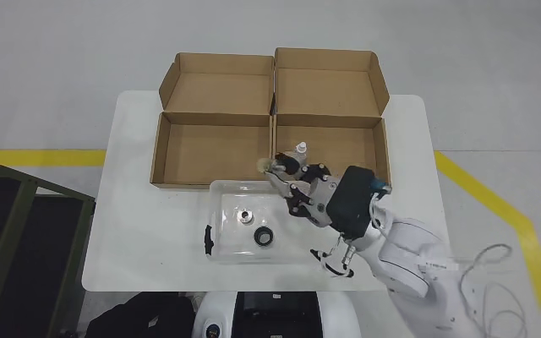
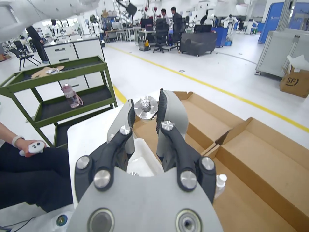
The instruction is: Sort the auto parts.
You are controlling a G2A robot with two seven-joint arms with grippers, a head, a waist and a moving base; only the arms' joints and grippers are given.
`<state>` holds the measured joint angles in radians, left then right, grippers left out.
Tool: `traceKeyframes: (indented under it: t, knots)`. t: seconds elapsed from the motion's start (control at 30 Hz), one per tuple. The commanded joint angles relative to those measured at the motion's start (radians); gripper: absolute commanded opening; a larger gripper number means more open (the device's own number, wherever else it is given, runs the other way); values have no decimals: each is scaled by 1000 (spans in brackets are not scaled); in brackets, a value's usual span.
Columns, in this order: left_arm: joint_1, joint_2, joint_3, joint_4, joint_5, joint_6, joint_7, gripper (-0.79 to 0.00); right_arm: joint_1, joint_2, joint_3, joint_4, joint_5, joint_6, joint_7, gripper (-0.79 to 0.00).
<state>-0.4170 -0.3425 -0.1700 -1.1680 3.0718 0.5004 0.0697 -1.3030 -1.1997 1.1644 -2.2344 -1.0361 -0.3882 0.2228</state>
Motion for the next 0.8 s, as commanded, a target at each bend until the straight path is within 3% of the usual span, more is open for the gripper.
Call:
traceKeyframes:
  t: [0.0,0.4,0.77]
  knots:
    - [0,0,0,0,0,0,0,0,10,-2,3,-19,-12,11,-33,-785]
    - [0,0,0,0,0,0,0,0,-15,-4,81,-31,102,-39,-225,-785]
    - [0,0,0,0,0,0,0,0,-92,-1,124,-68,98,-49,-274,-785]
